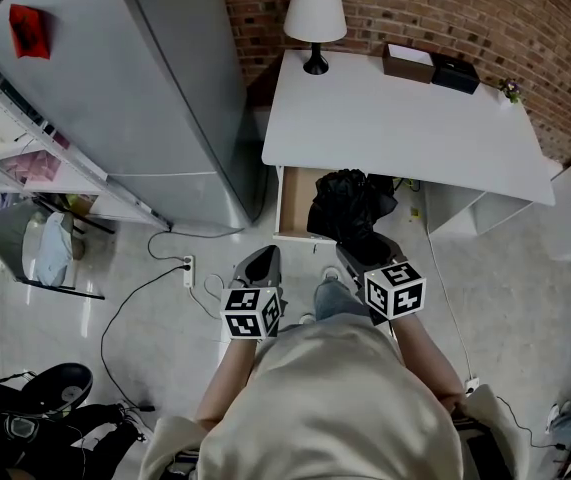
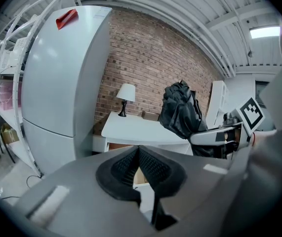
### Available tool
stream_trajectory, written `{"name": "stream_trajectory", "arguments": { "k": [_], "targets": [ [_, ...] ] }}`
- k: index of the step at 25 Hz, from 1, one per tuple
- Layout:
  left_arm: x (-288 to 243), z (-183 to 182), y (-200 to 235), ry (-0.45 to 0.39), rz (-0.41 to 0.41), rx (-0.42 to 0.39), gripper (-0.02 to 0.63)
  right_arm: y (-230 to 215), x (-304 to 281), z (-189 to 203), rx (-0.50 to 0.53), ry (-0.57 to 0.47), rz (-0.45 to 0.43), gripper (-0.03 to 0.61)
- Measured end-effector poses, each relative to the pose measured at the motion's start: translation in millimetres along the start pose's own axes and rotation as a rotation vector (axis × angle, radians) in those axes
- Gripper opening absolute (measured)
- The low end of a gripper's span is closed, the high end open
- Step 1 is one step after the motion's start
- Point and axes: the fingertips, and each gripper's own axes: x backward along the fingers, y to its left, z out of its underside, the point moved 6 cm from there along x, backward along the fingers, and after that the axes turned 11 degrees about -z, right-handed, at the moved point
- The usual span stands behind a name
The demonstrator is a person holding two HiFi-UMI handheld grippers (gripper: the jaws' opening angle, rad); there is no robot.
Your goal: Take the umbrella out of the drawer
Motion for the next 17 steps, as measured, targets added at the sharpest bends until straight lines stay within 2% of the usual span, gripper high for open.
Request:
{"name": "stream_trajectory", "arguments": {
  "k": [17],
  "targets": [
    [-3.8,0.3,0.6,0.006,0.012,0.004,0.011,-2.7,-7.5,-3.7,-0.012,-0.002,-0.001,0.25]
  ]
}}
